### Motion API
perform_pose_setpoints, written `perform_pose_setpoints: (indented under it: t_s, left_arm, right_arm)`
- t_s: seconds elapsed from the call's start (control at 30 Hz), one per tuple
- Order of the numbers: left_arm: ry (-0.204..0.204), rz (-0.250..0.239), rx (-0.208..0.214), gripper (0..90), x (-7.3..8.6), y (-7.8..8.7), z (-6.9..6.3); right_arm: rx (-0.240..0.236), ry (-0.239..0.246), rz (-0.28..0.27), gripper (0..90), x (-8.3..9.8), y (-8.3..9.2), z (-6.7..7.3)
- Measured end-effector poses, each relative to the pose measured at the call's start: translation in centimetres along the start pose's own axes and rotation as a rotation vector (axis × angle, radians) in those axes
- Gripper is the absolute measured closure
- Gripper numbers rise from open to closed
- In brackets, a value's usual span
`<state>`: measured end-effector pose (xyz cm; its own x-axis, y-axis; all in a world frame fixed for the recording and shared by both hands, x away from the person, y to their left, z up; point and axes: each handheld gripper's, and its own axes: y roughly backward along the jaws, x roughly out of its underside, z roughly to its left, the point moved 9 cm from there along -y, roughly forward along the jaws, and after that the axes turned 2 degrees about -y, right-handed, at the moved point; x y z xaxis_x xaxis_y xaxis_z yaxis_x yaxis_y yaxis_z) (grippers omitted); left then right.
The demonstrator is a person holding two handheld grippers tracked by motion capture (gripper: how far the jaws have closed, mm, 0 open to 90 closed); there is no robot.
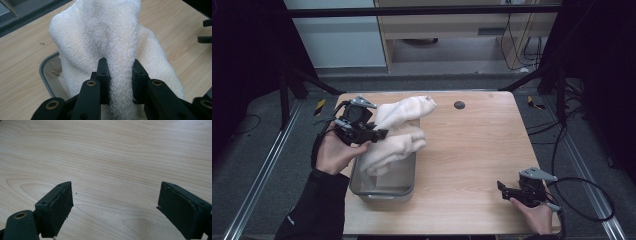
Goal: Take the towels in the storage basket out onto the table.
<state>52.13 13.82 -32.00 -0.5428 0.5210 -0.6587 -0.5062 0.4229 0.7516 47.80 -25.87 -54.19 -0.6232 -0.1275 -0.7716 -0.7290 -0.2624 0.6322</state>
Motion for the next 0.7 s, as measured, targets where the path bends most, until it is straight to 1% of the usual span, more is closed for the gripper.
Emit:
perform_pose_setpoints:
  t_s: [0.3,0.33,0.63,0.7]
  left_arm:
    - [-0.038,0.011,0.018,73.3,-1.3,-0.1,-1.6]
    - [-0.038,0.009,0.019,73.3,-1.5,-0.1,-1.8]
    - [-0.089,0.014,0.030,73.3,-3.4,0.2,-3.8]
    - [-0.099,0.020,0.032,73.3,-3.7,0.1,-4.1]
  right_arm:
    - [0.000,-0.001,-0.003,12.4,0.0,0.1,-0.1]
    - [0.003,0.005,-0.006,12.4,0.0,0.0,-0.2]
    - [0.003,-0.003,-0.006,12.4,0.0,0.1,-0.2]
    - [0.005,0.003,-0.006,12.4,0.0,0.1,-0.3]
